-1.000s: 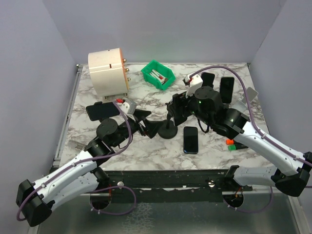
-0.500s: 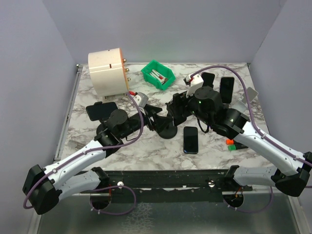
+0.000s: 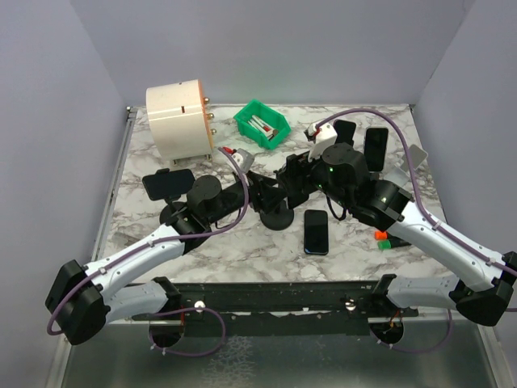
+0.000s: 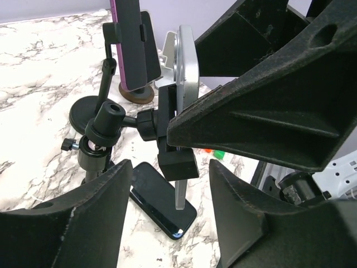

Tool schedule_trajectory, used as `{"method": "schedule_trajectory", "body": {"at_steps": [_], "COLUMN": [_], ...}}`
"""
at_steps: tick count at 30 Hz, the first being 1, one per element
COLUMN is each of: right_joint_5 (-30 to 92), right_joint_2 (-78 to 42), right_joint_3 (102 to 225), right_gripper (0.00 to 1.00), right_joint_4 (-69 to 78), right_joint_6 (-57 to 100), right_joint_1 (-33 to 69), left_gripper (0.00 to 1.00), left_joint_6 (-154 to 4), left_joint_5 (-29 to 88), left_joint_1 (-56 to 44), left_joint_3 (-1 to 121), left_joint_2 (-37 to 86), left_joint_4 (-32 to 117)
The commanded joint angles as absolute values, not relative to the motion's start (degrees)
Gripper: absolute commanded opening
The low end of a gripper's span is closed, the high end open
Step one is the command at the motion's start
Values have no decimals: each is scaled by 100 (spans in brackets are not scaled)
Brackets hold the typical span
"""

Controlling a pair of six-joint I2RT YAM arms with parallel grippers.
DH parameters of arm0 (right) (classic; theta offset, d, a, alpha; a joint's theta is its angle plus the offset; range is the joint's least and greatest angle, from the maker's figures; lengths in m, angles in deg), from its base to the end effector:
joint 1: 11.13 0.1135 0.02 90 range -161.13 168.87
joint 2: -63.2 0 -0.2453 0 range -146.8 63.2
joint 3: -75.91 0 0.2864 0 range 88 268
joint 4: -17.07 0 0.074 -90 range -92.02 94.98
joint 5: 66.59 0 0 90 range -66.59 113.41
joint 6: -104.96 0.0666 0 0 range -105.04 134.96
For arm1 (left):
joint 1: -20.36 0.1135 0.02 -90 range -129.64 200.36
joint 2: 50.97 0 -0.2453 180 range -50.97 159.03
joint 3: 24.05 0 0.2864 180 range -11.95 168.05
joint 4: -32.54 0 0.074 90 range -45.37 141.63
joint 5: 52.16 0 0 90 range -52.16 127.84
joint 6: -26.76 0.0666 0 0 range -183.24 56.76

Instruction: Remove the phone from the phone stand

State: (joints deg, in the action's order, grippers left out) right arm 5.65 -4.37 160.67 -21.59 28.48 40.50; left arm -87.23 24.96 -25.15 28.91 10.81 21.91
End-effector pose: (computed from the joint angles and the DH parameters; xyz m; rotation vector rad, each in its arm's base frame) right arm 0.2195 0.2445 0.3746 -0.4389 1.9041 0.4569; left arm 0.2178 -0.2429 0.2901 0.4946 1.5778 -1.1185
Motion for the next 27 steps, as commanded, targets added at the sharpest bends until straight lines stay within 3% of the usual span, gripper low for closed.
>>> {"method": "schedule_trajectory", "body": {"at_steps": [1,11,17,21,27], "right_joint_5": [644,637,549,498,435], "right_joint_2": [-360,-351,-334,-295,-237], "right_joint_3": [16012,15982,15963,15955,15975], "right_gripper": [43,42,40,36,23], "right_joint_4": [-1796,-1800,-1862,-1934,-2078], "right_joint_6": [3104,3104,3057,2973,2856], "right_joint_1": [4039,4042,4043,4046,4043], "left_gripper": [56,37,19,2,0], "left_joint_6": [-8732,-8691,-8617,-8529,-8479], "left_joint_5": [2396,2308,2311,2320,2480], "left_joint_1": [-2543,-2543,-2543,-2543,-2543], "left_joint_3": [3050,3015,2989,2939,2837], "left_joint_2": [1178,1219,1210,1183,1116], "left_joint_4": [1932,1795,1765,1774,1774]}}
